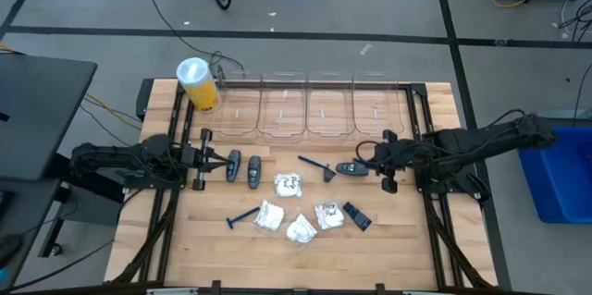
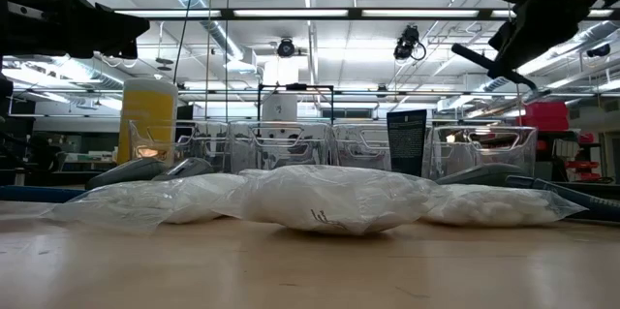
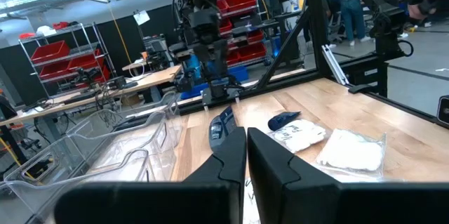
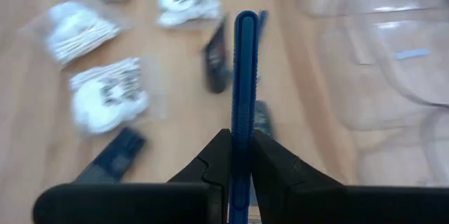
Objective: Pick & Place Travel size toiletries
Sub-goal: Put the blue razor into the right transparent bin
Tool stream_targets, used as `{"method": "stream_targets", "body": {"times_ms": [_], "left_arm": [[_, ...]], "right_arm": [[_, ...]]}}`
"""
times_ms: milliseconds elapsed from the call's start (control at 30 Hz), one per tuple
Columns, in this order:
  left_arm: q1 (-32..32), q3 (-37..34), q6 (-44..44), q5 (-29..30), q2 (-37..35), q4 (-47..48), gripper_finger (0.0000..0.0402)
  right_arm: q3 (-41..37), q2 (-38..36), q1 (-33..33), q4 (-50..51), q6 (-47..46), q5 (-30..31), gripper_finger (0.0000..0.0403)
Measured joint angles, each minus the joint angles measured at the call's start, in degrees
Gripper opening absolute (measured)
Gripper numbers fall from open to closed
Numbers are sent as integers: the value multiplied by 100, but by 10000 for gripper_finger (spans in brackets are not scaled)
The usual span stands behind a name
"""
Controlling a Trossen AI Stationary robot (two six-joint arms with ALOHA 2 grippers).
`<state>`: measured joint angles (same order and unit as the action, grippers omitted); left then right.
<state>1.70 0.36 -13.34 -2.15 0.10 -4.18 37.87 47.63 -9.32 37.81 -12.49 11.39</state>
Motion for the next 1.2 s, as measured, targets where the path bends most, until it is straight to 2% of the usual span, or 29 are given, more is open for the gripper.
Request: {"method": "stream_targets", "body": {"times_ms": [200,433,700,1200], "left_arm": [[1,0,0,0,2,-1,24],[1,0,2,0,2,-1,24],[0,0,1,0,0,-1,24],[0,0,0,0,2,-1,24]], "right_arm": [[0,-167,611,-72,244,514,46],[0,-286,1434,-319,446,509,46],[37,-316,2031,-274,502,445,46],[1537,-300,3287,523,748,343,46]]}}
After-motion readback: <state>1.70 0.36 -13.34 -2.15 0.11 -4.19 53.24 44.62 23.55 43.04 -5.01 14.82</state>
